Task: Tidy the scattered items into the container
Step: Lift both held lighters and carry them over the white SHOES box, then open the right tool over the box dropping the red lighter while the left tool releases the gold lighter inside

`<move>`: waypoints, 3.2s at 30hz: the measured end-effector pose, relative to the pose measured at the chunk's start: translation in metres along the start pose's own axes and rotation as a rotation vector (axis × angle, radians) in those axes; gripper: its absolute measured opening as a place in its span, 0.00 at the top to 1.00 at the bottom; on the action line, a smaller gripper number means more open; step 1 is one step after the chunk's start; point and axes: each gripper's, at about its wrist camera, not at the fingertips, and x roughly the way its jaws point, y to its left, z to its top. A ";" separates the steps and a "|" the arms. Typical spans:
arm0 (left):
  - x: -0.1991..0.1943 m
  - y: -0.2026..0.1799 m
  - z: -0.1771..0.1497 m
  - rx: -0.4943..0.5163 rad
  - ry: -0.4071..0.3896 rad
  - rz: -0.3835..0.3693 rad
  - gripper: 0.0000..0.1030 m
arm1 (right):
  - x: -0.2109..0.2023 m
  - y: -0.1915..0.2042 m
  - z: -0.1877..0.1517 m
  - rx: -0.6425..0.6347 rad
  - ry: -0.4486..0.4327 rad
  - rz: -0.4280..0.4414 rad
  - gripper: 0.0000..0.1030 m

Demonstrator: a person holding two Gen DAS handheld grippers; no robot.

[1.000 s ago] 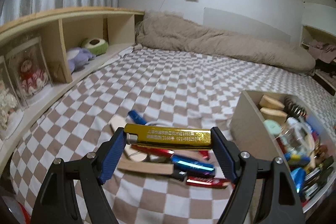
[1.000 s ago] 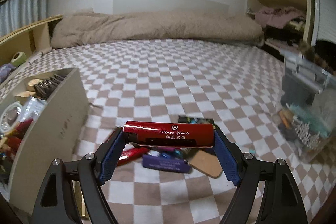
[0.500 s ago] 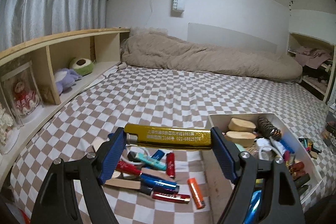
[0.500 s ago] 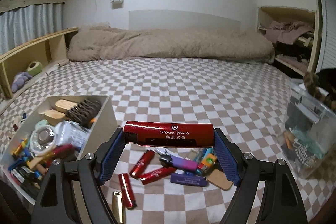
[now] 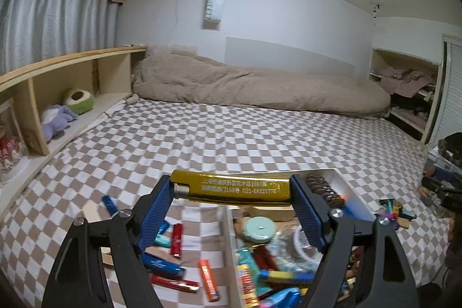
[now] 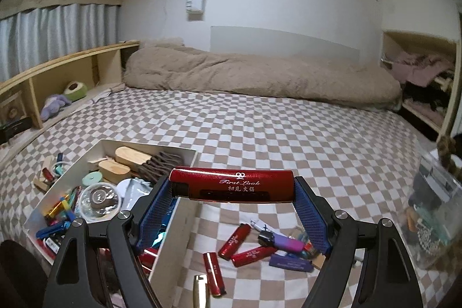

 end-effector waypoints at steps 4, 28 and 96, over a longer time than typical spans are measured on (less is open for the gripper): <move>0.008 -0.013 0.002 -0.013 0.011 -0.029 0.22 | 0.003 0.015 0.002 -0.060 0.016 0.034 0.20; 0.046 -0.022 -0.032 -0.059 0.111 -0.122 0.22 | 0.078 0.141 -0.015 -0.902 0.355 0.111 0.20; 0.161 -0.065 -0.023 -0.076 0.614 -0.139 0.22 | 0.059 0.086 -0.027 -0.084 0.237 0.443 0.02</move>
